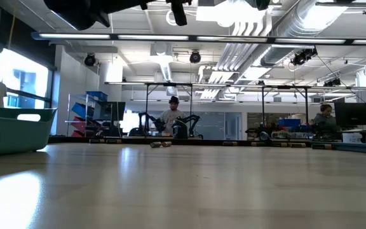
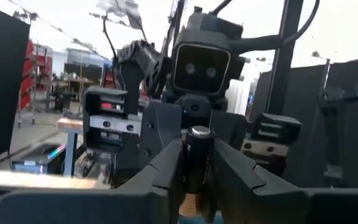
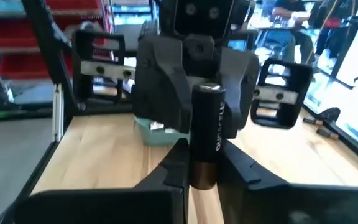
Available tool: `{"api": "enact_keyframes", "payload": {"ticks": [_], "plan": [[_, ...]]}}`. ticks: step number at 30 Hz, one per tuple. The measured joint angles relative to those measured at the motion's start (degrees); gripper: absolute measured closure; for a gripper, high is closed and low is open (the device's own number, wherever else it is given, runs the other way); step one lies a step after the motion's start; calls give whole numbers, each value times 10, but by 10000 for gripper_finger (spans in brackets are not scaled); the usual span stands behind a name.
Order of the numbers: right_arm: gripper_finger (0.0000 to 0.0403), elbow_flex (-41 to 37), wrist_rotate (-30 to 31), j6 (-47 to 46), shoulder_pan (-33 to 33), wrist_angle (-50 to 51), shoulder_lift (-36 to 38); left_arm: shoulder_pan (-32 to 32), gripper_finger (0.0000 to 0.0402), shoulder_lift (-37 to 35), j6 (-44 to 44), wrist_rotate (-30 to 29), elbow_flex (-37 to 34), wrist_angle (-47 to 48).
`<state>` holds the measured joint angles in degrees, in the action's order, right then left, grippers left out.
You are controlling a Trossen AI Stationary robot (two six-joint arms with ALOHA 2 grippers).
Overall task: Sort batteries
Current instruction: Put the black battery into the blue bin
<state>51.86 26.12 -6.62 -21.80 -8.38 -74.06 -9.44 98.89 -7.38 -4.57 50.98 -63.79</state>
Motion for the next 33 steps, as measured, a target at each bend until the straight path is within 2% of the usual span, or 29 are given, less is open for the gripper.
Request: {"api": "enact_keyframes", "payload": {"ticks": [7, 12, 16, 19, 22, 25, 29, 33], "plan": [[371, 0, -2, -159, -26, 189, 35, 11, 248, -7, -11, -12, 0, 64], [371, 0, -25, -347, -69, 369, 89, 20, 215, -7, -11, -32, 0, 110], [371, 0, -130, -559, -118, 520, 109, 20, 212, -7, -10, -65, 0, 139], [371, -7, -263, -714, -179, 596, 99, 20, 212, -7, -10, -80, 0, 154], [371, -26, -368, -828, -249, 583, 77, 20, 212, -7, -10, -83, 0, 172], [371, -60, -434, -921, -307, 524, 52, 20, 212, -7, -10, -83, 0, 177], [371, -120, -446, -982, -346, 431, 23, 19, 212, -7, -10, -83, 0, 177], [370, -142, -426, -983, -343, 425, 2, 19, 212, -7, -10, -83, 0, 177]]}}
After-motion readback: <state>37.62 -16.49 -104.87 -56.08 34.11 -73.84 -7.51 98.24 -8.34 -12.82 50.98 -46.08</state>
